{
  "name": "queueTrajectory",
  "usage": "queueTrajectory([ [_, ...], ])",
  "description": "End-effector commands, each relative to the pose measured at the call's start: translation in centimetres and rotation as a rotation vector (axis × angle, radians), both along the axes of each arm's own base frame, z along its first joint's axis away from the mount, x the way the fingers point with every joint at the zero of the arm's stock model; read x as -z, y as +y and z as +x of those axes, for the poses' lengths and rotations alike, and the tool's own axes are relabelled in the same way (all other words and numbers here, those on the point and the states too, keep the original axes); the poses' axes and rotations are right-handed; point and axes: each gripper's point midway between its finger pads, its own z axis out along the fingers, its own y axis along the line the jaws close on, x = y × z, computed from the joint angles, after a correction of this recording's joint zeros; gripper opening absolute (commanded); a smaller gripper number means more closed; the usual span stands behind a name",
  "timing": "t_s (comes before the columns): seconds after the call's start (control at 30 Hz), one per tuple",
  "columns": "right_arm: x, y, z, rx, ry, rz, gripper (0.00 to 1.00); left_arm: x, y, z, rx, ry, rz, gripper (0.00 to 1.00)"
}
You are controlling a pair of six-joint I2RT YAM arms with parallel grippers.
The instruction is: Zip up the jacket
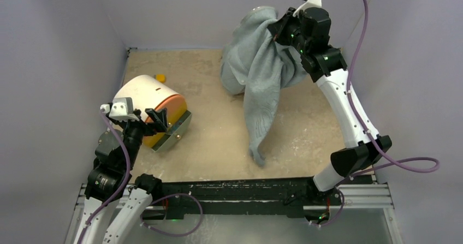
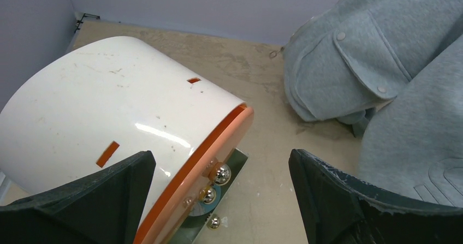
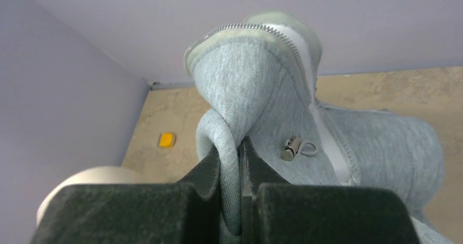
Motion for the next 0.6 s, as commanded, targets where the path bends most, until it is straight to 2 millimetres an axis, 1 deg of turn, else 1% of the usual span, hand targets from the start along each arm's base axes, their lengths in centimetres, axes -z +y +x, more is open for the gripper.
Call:
queueTrajectory([
  [0.0,-13.4,-4.3,-2.7,0.176,-0.334,0.211,0.00,-0.6,0.4,0.1,-0.027,-0.017,-0.007,1.00],
  [0.07,-12.3,-4.9,-3.3,0.200,-0.312,0.200,0.00,-0.7,0.4,0.1,-0.026,-0.016,-0.007,1.00],
  [0.17,-9.0,-4.9,-4.9,0.169,-0.248,0.145,0.00,-0.8,0.5,0.0,-0.032,-0.020,-0.009,1.00],
  [0.23,-7.1,-4.4,-5.8,0.117,-0.221,0.095,0.00,-0.7,0.4,0.1,-0.024,-0.018,-0.009,1.00],
  [0.27,-6.6,-3.9,-6.2,0.074,-0.220,0.058,0.00,-0.7,0.3,0.1,-0.020,-0.017,-0.008,1.00],
  [0.33,-6.4,-2.6,-7.0,-0.032,-0.232,-0.014,0.00,-0.6,0.2,0.2,-0.020,-0.011,-0.007,1.00],
  [0.4,-7.2,-1.0,-8.6,-0.168,-0.256,-0.079,0.00,-0.5,0.2,0.3,-0.018,-0.010,-0.008,1.00],
  [0.5,-7.8,0.9,-10.5,-0.310,-0.314,-0.187,0.00,-0.6,0.2,0.2,-0.019,-0.011,-0.009,1.00],
  [0.57,-8.0,2.9,-12.4,-0.419,-0.350,-0.250,0.00,-0.7,0.4,0.1,-0.028,-0.022,-0.013,1.00],
])
